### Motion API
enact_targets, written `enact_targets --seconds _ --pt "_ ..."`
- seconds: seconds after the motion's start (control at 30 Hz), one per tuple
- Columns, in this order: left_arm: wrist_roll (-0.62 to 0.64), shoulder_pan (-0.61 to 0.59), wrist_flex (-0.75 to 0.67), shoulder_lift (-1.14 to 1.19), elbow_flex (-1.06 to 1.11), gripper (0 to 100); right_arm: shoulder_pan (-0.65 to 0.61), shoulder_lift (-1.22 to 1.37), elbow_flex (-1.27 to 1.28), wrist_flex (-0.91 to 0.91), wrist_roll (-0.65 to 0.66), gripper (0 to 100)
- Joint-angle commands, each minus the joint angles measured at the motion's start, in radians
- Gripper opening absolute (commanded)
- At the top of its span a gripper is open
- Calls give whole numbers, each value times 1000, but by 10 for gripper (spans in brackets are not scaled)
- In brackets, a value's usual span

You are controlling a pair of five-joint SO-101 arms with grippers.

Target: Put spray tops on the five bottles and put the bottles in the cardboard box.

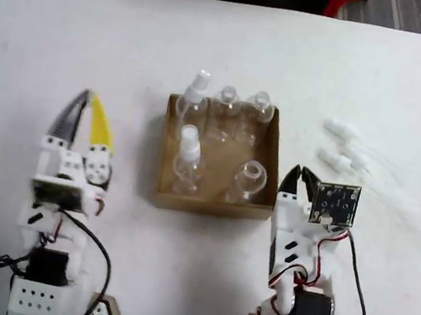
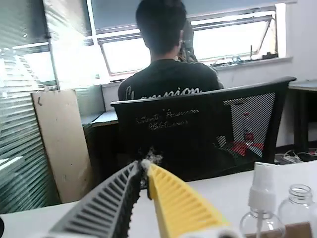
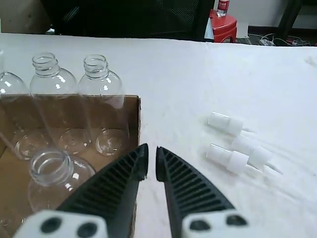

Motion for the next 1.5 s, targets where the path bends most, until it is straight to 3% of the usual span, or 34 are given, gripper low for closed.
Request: enact_targets --seconds 0.0,0.3,0.6,0.77,1.1,1.3,1.47 --pt "-63 65 25 -22 -6 24 -7 -4 -6 -25 -3 16" --pt "-63 71 35 -18 -6 24 -1 -5 -8 -25 -3 18" --pt "-71 116 72 -18 -5 24 154 -4 31 -151 -12 18" --pt "-69 116 71 -18 -5 24 157 -4 94 -271 -9 18" --pt "-58 122 81 -4 -6 24 177 -4 94 -278 -11 18" --pt "-15 99 63 159 -100 24 206 -1 61 -243 -12 18" --pt "44 19 -5 450 -227 24 203 -1 29 -223 -6 17"
